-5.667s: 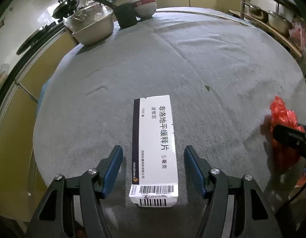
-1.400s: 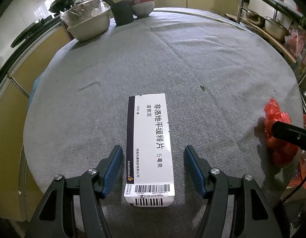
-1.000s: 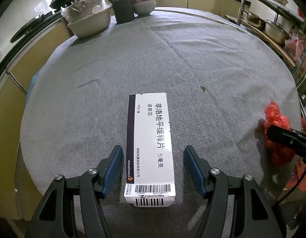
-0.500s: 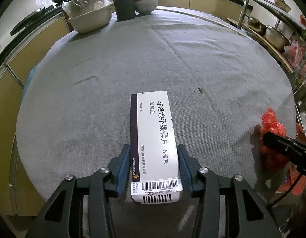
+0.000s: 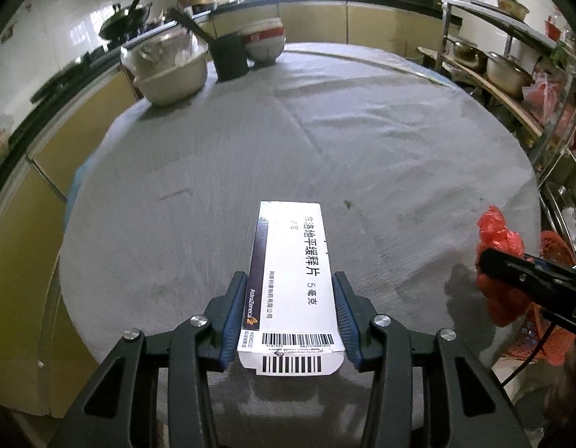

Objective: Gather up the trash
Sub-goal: 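Lift the white box with the left tool while the right tool carries the red bag toward the red basket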

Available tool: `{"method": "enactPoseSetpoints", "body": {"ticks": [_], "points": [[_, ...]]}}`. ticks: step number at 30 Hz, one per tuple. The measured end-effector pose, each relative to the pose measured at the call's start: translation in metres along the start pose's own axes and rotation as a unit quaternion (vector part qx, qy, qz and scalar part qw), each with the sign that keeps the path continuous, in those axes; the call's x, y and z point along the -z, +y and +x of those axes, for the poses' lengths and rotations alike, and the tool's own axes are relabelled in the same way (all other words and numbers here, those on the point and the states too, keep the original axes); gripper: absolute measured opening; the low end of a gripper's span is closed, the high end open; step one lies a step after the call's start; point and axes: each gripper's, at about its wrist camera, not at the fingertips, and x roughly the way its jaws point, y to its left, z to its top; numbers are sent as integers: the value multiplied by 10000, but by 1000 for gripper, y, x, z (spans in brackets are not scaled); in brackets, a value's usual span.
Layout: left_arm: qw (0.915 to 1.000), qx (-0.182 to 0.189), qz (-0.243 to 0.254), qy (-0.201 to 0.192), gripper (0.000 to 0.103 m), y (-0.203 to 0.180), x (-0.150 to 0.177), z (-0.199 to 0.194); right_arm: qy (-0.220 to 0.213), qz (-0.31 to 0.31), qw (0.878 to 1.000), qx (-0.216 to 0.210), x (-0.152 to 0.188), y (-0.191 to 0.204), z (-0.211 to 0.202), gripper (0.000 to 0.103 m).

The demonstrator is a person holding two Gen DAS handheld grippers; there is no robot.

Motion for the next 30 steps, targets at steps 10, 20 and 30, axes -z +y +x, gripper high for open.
{"method": "enactPoseSetpoints", "body": {"ticks": [10,20,30], "points": [[9986,-157,338,-386,47,-34,-6,-40,-377,-71,9992,-75,4,-4,-38,46],[9938,-33,910,-638,47,-92,-14,-66,-765,218,9968,11,18,-47,-85,46],[9822,294,1731,-667,47,-168,-13,-72,-1136,833,9898,225,27,-108,-126,46]]}}
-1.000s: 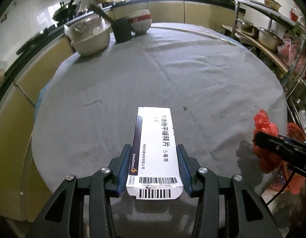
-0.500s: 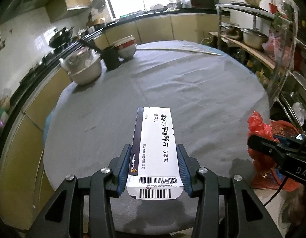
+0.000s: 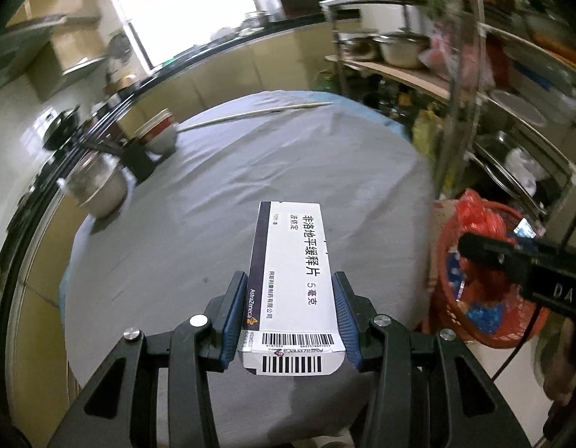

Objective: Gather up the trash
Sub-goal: 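Lift the white box with the left tool while the right tool carries the red bag toward the red basket, then open both tools over the red basket to drop the box and bag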

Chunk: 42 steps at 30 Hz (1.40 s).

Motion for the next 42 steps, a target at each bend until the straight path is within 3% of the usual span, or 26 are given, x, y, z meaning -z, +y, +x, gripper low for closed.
{"method": "enactPoseSetpoints", "body": {"ticks": [13,25,42], "points": [[9967,445,674,-86,47,-63,-18,-2,-302,460,9979,350,-4,-55,-37,46],[9903,801,1133,-44,47,-109,-20,-1,-312,864,9938,631,7,-95,-59,46],[9776,1277,1623,415,47,-166,-11,24,-217,1468,9848,900,29,-148,-77,46]]}}
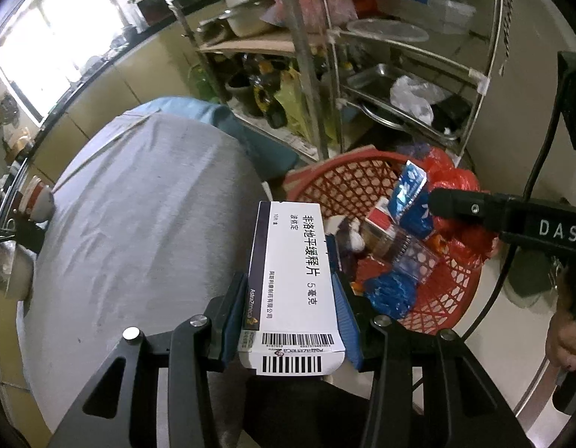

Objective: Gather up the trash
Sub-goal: 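Open both tools over the red basket to drop the box and bag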

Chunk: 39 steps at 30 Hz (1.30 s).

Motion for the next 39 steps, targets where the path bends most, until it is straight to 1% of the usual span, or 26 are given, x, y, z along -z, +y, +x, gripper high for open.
{"method": "enactPoseSetpoints", "body": {"ticks": [6,23,30,33,37,39], "points": [[9997,115,98,194,47,-10,-1,15,38,154,9999,66,-1,-12,2,47],[9976,283,296,562,47,-25,-10,56,144,664,9973,277,-3,-49,13,47],[9970,559,79,523,47,-20,-19,71,220,938,9950,250,-4,-62,31,47],[9962,681,-47,545,47,-18,-21,79,267,1110,9933,145,-5,-66,43,47],[9952,775,-131,582,47,-17,-20,85,323,1005,9942,191,-7,-61,55,47],[9949,798,-161,601,48,-17,-19,86,384,997,9942,139,-6,-58,59,47]]}}
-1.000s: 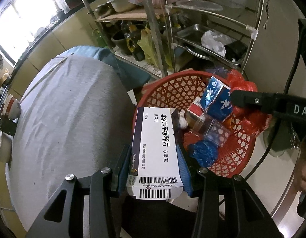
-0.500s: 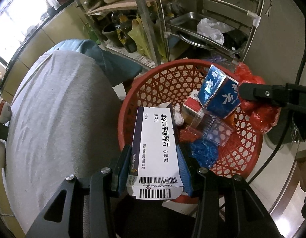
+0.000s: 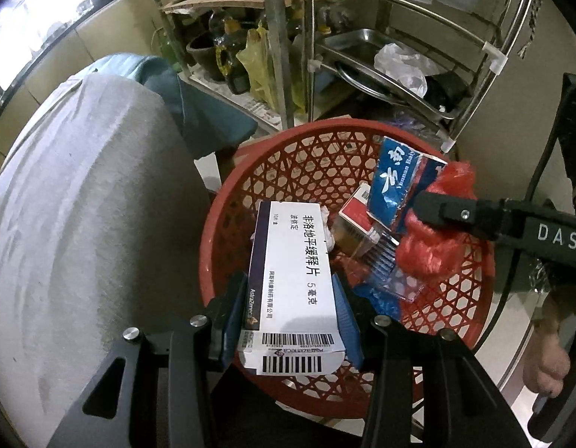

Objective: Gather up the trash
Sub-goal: 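Open both tools over the red basket to drop the box and bag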

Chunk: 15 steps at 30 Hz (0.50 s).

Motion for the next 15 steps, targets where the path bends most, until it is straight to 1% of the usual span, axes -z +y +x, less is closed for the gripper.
{"method": "enactPoseSetpoints", "body": {"ticks": [5,10,11,12,14,15], "points": [[9999,59,-88,-59,48,3,0,-1,98,33,9999,-28,4,0,1,48],[9999,86,-65,-80,49,3,3,-4,197,96,9997,-48,8,-1,-2,49],[9999,80,-68,-68,50,3,4,-5,207,110,9997,-49,8,-1,-3,49],[9999,78,-72,-60,53,4,5,-6,203,109,9997,-47,8,-2,-4,49],[9999,56,-77,-111,55,5,8,-11,161,82,9998,-50,10,1,-8,53],[9999,25,-68,-145,56,5,10,-14,145,71,9999,-58,11,3,-9,53]]}}
